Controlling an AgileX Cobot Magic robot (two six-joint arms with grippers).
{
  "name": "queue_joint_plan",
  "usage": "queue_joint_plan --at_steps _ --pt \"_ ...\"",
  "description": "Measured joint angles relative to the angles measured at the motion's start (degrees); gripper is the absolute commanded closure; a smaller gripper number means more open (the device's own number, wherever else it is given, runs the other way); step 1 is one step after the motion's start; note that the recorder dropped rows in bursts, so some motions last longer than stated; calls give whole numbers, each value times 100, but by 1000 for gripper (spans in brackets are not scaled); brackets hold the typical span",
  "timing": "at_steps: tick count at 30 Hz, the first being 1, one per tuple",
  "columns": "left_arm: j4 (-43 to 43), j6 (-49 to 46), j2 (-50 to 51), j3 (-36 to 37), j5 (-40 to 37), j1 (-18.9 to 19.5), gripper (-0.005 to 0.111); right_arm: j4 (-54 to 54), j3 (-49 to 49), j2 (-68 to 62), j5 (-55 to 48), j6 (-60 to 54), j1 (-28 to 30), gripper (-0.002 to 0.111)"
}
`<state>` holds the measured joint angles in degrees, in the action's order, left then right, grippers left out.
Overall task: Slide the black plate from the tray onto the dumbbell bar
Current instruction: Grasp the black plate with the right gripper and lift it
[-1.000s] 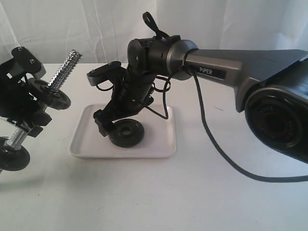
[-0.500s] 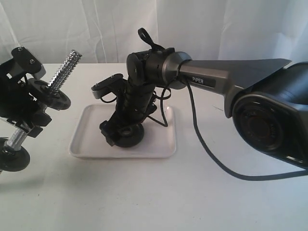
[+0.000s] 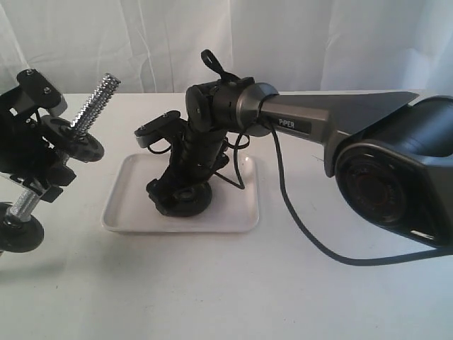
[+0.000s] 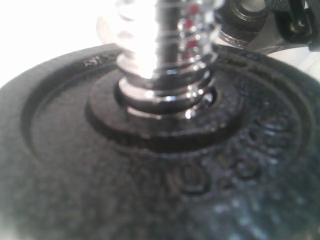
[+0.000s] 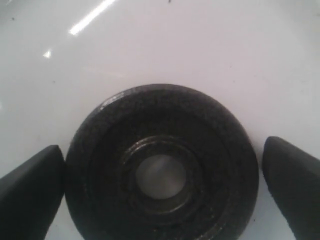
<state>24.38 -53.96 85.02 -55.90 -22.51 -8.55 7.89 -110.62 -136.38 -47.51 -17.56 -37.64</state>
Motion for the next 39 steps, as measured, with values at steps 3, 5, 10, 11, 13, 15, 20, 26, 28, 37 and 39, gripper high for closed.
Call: queue_joint_plan --at_steps 3,5,10,11,13,15,20,26,28,37,39 --pt "0 0 0 0 -11 0 107 -13 0 0 0 0 0 3" --pt "0 0 0 0 -11 0 107 -24 0 0 0 62 0 3" --pt "0 0 0 0 -11 0 107 -241 -20 -24 -48 433 -13 3" --pt "0 0 0 0 -11 0 107 -267 -32 -33 -86 460 -13 3" --pt "0 0 0 0 -11 0 107 -300 -69 -54 -147 515 -13 3" --pt "0 0 0 0 -11 0 107 -312 -69 -54 -160 551 -13 10" --pt "0 0 0 0 -11 0 107 -381 -91 -54 -270 722 -13 74" --pt "0 0 0 0 -11 0 107 -391 -124 -65 -770 785 -13 108" --pt "0 0 0 0 -11 0 107 -402 -124 -30 -971 794 -13 108" --pt "0 0 0 0 -22 0 107 -142 -413 57 -1678 989 -13 108" --pt "0 0 0 0 -34 0 107 -48 -533 102 -1758 999 -13 108"
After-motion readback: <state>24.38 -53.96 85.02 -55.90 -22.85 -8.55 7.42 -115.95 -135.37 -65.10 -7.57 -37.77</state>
